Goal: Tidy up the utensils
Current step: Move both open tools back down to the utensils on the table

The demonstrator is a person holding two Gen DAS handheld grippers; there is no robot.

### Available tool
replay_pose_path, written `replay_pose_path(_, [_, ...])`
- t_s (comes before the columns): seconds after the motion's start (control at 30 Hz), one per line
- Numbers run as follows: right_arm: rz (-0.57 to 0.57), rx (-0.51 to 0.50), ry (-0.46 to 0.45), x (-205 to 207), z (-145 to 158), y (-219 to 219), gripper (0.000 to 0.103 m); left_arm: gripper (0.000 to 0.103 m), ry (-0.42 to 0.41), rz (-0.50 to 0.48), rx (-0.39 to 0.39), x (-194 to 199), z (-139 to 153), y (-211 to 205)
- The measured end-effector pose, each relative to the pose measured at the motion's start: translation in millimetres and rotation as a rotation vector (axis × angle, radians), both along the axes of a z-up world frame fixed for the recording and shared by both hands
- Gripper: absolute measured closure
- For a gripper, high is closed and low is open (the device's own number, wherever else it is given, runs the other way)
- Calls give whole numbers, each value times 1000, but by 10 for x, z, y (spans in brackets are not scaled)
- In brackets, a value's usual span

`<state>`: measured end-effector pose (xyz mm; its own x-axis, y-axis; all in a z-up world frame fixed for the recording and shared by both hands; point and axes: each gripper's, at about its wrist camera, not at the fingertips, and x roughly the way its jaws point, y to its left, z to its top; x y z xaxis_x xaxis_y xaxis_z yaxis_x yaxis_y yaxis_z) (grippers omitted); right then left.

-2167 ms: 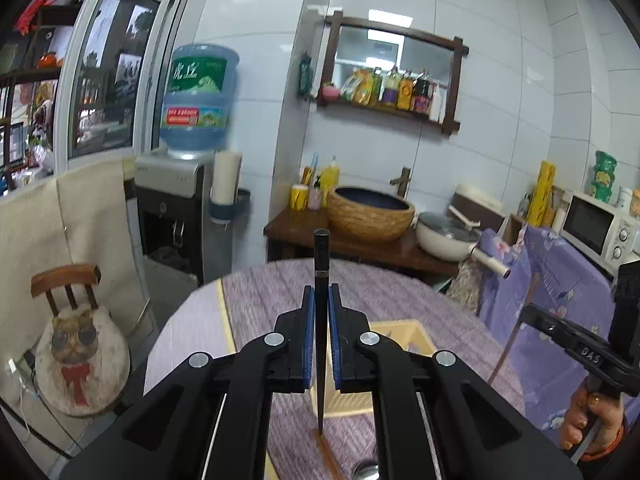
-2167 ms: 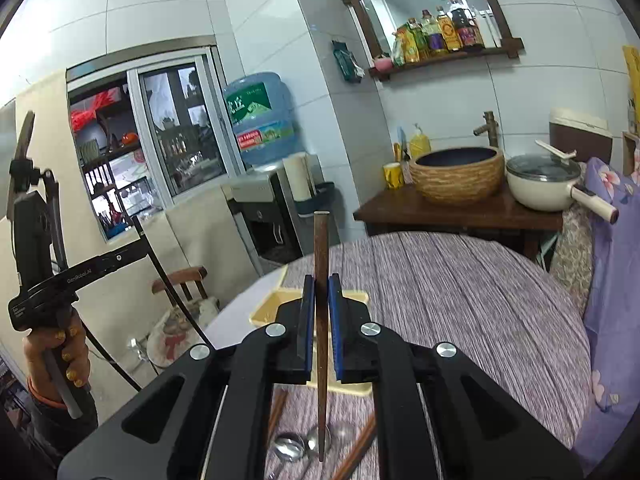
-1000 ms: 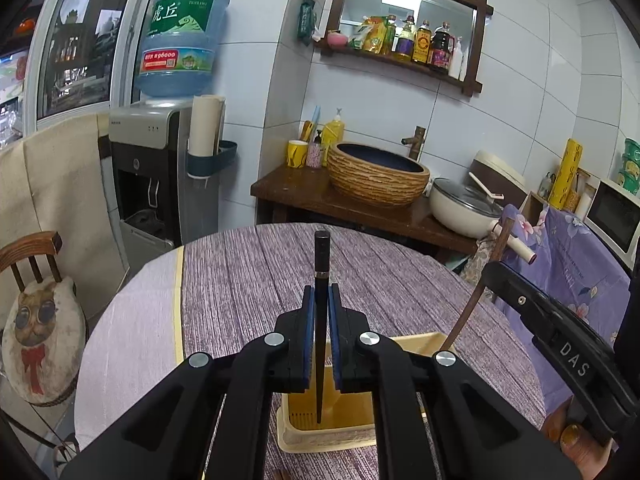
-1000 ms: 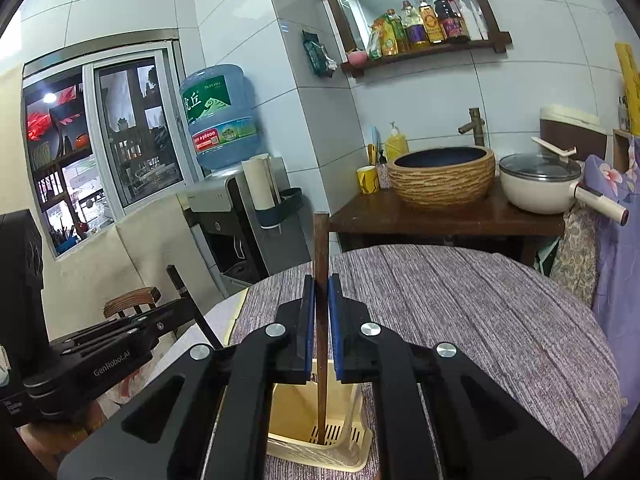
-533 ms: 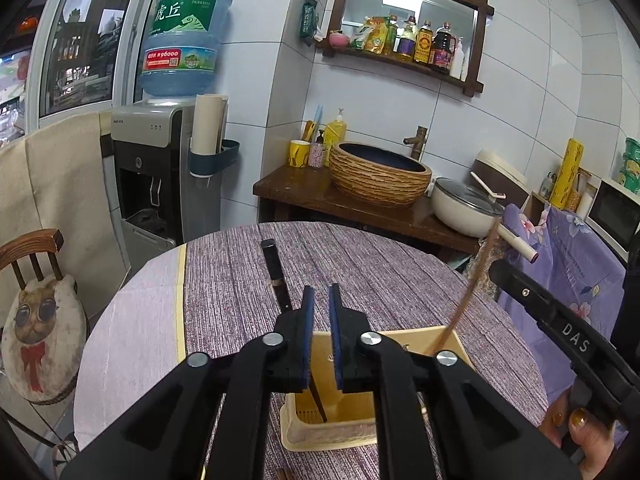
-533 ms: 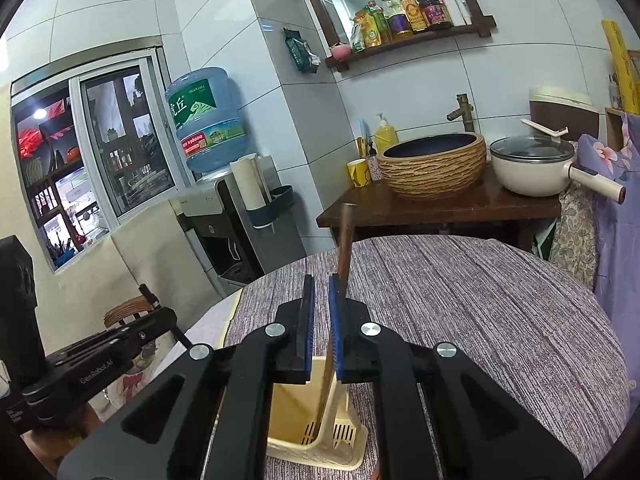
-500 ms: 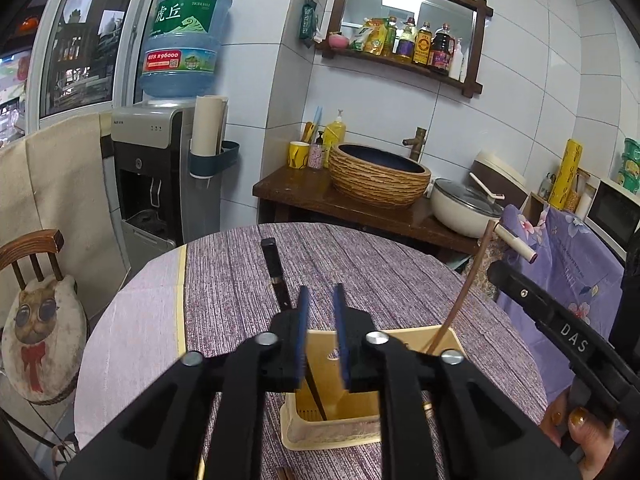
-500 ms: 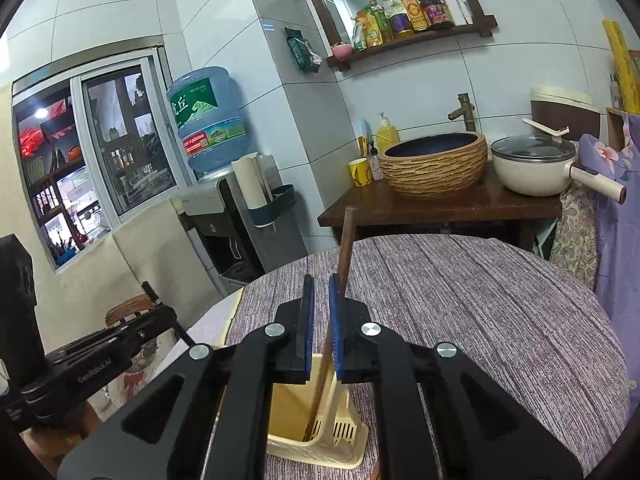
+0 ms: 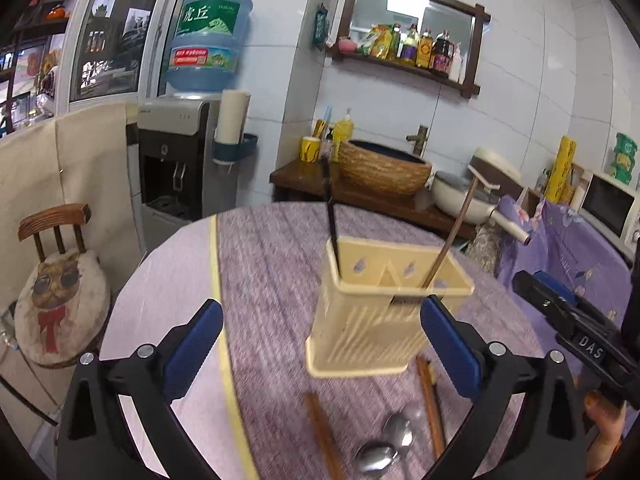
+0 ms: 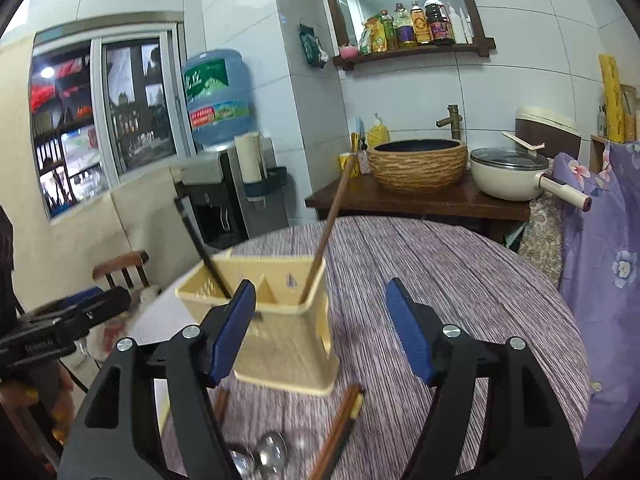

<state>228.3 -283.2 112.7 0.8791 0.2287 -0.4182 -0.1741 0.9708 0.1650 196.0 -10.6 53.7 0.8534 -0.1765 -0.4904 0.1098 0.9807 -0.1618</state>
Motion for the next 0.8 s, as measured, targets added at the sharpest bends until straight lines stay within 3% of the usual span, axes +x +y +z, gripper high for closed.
replay_pose_path(0.13, [-17,-56,74,-169,-275,-1,29,5,66,53,64,-128,-301,93])
replay_pose_path(0.23, [-31,-73,161,-258,-549,-36,29,7,142,82,57,-192,-566,200])
replay_pose_path(0.47, [-62,-92,342,-341,-1141,-107,29,31,281,26,76,-258,-998,167])
replay_pose_path(0.8, [-56,-147,426,-285,-1380,46,29,36,307,-59,150,-247,-1151,-177])
